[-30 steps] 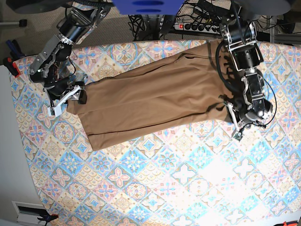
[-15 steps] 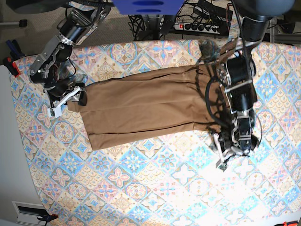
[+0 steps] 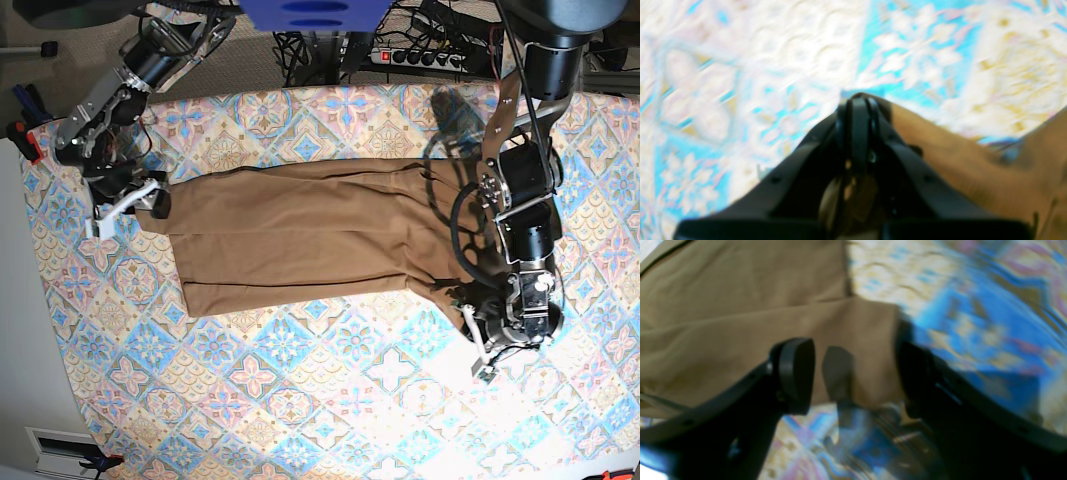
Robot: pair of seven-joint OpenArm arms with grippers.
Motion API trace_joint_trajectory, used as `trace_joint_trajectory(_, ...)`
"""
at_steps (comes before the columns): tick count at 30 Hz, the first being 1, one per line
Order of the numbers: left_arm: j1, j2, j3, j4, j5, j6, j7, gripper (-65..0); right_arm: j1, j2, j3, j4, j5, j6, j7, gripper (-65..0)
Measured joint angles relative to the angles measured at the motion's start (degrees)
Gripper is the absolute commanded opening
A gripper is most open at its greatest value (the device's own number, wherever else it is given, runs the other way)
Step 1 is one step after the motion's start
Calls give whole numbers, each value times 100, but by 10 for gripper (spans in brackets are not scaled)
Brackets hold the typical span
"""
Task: Layout the t-shirt on the table in an organized manner, then fold the t-shirt properly
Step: 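Reach the left gripper along the shirt to the hem corner and pull, then return the left gripper to the shirt's shoulder corner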
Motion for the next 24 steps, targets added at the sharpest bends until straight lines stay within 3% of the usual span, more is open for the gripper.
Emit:
trace_joint_trajectory(7,4,-433,-22,-647,-37,2,48,-650,-7,2,13,0,-11,2,-17,-262)
trace_joint_trajectory(14,-48,-365,-260,-651,-81,17,9,-650,-15,-11,17,424,-15,2,-17,-262)
trace_joint_trajectory(15,-48,-369,-273,-651,-79,15,9,-637,-11,-13,17,527,26,4,-11,-262)
trace_joint_trajectory(18,-55,-372,-275,-651,-57,26,31,-471,-9,-11,17,693,20,4,-11,-262)
trace_joint_trajectory(20,-170,-299,-284,-693,33,26,85,-414,-9,-13,17,721,11,4,-20,-262)
trace_joint_trajectory(24,-509,-181,-295,-693,-90,-24,15,-479,-9,-13,17,752,7,4,-20,-262)
